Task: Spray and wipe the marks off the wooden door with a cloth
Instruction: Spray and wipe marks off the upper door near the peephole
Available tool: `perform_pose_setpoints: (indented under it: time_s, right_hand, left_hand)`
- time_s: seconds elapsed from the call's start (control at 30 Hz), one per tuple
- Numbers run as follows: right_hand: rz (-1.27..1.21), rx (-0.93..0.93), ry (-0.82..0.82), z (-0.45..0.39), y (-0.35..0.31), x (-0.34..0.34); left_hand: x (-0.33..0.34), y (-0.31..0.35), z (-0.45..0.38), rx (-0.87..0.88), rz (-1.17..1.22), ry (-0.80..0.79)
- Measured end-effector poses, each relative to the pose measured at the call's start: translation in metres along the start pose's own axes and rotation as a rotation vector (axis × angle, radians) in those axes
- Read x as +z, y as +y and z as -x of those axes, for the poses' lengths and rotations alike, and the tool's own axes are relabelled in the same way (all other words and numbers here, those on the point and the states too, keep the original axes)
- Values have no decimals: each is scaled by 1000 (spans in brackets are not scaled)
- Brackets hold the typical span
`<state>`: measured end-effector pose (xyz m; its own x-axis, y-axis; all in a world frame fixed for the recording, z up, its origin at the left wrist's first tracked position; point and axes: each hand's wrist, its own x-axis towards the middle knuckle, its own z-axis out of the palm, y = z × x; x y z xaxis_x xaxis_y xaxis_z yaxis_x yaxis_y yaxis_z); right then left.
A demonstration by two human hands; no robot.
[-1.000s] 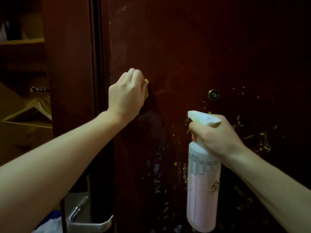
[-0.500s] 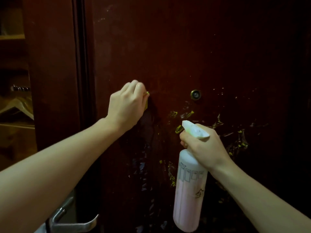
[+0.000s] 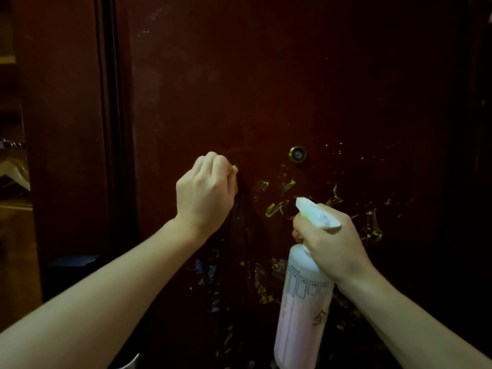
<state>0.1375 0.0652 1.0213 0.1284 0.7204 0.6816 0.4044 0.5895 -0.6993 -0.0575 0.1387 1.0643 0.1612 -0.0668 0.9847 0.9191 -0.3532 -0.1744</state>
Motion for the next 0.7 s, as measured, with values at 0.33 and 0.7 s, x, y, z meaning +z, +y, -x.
perform_pose_setpoints:
  time_s: [0.33,0.7]
  right_hand:
    - [-39,8,44,-3,11,-22]
    - [-44,1,0,-3,10,-26]
  left_hand:
    - [25,54,0,290,89,-65]
    - [18,17,-67,-39,21,104]
